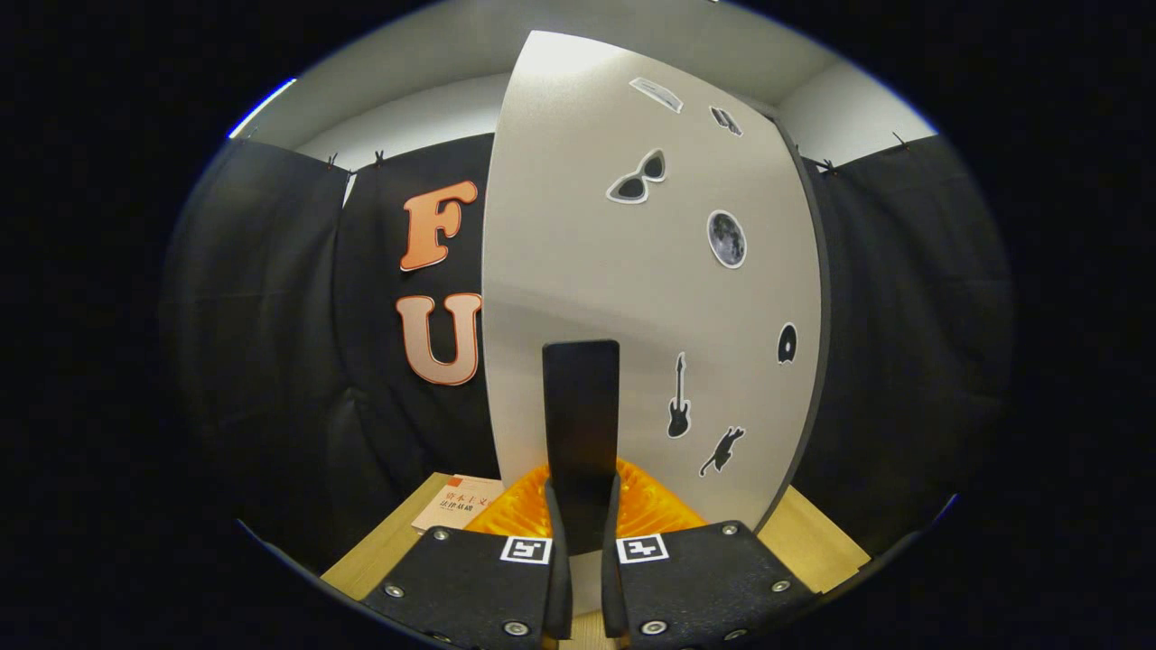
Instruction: Open the shoe cabinet door, grab the shoes and put them into the shoe cabinet, then close the shoe cabinet door.
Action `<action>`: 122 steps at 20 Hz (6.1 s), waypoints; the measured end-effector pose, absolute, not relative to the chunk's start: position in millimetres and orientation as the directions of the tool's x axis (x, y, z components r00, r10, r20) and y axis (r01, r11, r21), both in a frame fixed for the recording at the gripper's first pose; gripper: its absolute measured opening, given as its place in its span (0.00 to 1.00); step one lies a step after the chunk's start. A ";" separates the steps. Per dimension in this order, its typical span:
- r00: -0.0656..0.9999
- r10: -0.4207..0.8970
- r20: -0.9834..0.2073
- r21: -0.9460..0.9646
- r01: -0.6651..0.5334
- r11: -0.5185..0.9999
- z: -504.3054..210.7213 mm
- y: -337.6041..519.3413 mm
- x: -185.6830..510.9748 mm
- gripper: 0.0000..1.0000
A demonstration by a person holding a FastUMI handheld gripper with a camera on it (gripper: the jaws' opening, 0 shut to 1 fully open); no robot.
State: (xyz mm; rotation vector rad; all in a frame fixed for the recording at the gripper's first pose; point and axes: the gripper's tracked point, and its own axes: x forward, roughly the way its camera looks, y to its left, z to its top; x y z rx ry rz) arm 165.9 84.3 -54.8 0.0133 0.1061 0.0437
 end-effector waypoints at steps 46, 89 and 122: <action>0.989 -0.117 -0.090 0.065 0.123 0.990 -72.1 -175.9 41.4 0.05; 0.771 0.086 -0.631 0.117 -0.014 0.993 -536.4 77.3 160.9 0.35; 0.844 0.143 -0.516 0.136 -0.084 0.987 -324.7 85.7 199.7 0.02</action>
